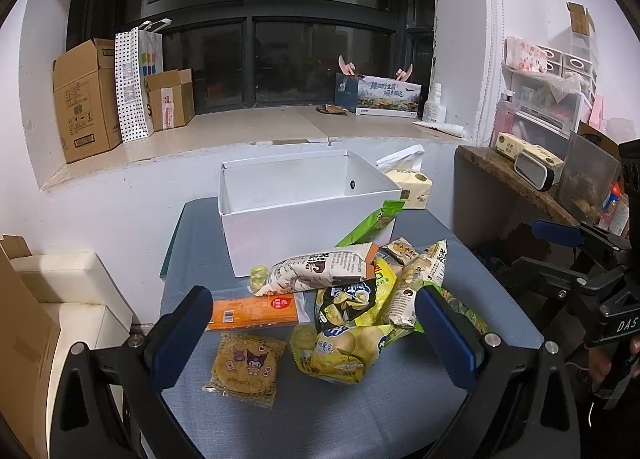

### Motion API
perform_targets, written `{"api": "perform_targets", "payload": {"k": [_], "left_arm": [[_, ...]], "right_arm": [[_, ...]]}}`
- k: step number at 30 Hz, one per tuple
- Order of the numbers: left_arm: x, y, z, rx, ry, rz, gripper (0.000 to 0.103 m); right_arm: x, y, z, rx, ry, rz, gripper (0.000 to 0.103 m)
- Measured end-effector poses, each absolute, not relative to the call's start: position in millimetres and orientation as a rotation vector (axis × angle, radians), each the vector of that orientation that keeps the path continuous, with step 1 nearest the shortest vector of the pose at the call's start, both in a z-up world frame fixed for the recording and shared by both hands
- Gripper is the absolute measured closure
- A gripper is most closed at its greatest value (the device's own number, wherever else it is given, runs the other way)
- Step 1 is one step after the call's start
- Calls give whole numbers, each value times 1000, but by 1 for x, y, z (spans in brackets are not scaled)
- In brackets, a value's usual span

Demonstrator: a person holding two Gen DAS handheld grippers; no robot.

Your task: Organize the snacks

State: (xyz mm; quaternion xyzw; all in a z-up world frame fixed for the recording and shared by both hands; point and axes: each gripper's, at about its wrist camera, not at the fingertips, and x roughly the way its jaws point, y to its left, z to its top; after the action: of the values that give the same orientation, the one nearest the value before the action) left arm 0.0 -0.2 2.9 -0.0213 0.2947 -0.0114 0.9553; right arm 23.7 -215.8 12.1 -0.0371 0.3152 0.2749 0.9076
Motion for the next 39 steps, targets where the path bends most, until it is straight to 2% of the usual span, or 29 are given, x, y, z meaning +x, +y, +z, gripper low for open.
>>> {"api": "perform_targets", "payload": {"k": [39], "left_arm": [[-2,-3,3,-33,598,-26,0]], "right_arm": [[24,-217,7,-63,660,585,0]]}}
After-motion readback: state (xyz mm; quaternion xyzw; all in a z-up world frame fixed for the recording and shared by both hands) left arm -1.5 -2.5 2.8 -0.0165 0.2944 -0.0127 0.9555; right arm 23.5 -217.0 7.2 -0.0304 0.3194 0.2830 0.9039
